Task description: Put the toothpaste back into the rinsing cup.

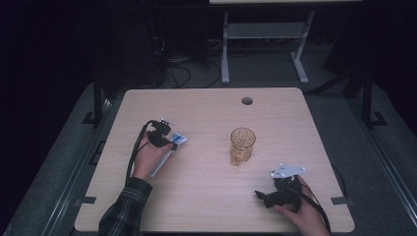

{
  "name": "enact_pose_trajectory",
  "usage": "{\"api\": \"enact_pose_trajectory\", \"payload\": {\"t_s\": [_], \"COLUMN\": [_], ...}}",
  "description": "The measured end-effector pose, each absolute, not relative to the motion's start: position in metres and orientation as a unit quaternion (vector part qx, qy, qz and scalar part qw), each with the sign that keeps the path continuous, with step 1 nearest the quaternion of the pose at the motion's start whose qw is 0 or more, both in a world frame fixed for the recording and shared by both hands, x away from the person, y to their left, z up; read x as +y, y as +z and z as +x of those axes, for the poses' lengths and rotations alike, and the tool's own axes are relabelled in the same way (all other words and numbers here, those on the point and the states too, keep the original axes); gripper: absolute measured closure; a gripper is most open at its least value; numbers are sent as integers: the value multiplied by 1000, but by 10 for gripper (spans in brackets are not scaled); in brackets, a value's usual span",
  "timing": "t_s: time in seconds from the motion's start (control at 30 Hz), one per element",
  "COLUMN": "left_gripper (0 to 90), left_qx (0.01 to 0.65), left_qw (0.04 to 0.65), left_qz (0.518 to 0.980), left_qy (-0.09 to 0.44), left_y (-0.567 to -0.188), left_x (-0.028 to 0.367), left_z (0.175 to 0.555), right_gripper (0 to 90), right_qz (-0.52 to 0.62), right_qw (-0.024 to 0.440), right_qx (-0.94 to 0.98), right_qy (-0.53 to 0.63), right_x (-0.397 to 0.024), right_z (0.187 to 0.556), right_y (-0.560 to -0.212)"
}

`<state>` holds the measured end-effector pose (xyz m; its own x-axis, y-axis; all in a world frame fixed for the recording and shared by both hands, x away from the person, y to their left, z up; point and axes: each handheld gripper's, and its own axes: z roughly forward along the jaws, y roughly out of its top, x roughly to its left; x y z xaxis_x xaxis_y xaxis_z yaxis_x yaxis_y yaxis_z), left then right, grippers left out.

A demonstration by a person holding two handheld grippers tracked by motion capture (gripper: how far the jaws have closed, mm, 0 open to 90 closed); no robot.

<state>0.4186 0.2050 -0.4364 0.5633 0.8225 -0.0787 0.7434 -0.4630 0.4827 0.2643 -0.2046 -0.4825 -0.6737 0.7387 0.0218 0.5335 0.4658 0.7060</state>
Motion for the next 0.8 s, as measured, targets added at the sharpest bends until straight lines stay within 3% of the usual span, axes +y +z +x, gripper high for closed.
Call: {"api": "enact_pose_trajectory", "payload": {"t_s": [0.8], "left_gripper": [720], "left_qx": [419], "left_qw": [401], "left_qz": [813], "left_qy": [56], "left_y": [-410], "left_x": [238], "left_z": [401], "right_gripper": [17], "right_qz": [377], "right_qw": [145], "right_qx": [844], "right_qy": [353], "right_x": [-204], "right_z": [264], "right_y": [-482]}}
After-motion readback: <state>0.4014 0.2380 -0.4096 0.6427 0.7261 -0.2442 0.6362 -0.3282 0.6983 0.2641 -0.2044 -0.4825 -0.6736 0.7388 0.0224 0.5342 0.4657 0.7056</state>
